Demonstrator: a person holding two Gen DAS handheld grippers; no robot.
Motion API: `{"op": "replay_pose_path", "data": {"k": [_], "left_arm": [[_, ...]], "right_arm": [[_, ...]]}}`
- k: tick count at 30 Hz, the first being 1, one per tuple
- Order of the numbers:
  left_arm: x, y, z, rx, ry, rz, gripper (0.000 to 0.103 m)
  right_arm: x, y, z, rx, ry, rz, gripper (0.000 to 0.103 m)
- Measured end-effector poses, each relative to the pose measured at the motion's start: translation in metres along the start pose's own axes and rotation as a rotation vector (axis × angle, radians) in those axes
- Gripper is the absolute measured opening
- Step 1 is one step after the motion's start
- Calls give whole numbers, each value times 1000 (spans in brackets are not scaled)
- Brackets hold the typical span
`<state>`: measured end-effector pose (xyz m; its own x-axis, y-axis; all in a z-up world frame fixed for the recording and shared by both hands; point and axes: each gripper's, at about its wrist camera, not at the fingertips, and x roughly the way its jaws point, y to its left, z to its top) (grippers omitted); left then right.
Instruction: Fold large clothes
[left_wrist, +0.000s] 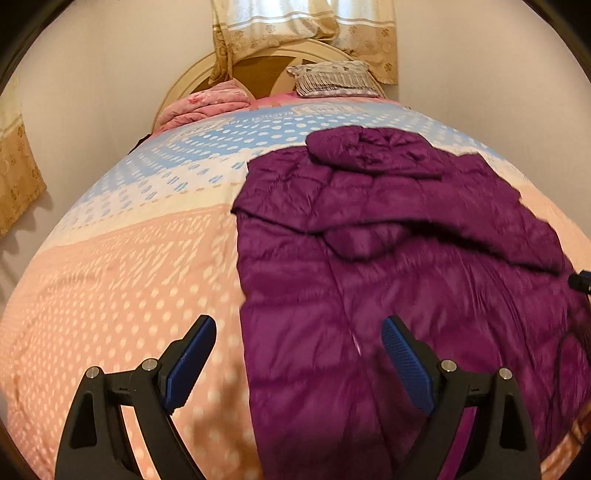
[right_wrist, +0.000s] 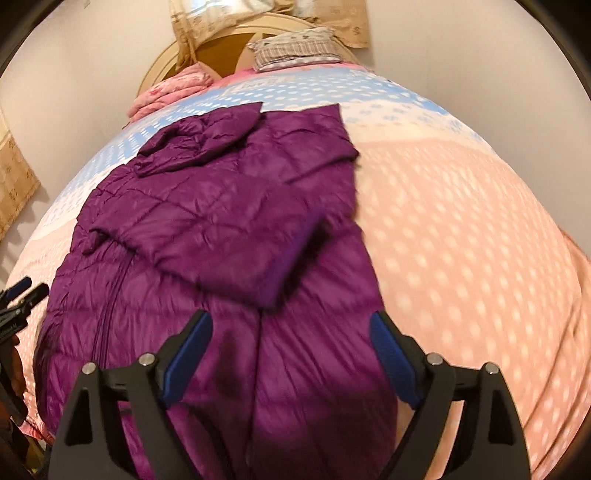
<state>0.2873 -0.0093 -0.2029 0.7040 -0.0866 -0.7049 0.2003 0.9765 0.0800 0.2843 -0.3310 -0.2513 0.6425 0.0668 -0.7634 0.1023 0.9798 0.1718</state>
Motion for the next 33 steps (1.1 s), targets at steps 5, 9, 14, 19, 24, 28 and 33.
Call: {"op": "replay_pose_path", "data": {"k": [5,9,14,19,24,28,33], "left_arm": [[-16,5,-29,2,14,-3,91],[-24,13,-54,-15,40,0,91],[-40,19,-81,-33,37,-20,91],[-48,19,-92,-44,42,-23,91],[-50,12,-104,-67,59,-52,91],[-45,11,-112,-101,81,-72,91],[-41,20,-115,-165,101,-120,91]], "right_arm": [[-19,-11,-25,36,-11,-28,89],[-30,-18,-45,47,-4,-51,90],[-45,-25,-67,80,-5,-61,90],[-51,-22,-88,64,20,-62,90],[-48,-16,-103,56,40,-38,90],[-44,-14,-106,54,29,-36,90],[-46,-16,-106,64,22,-29,72]]}}
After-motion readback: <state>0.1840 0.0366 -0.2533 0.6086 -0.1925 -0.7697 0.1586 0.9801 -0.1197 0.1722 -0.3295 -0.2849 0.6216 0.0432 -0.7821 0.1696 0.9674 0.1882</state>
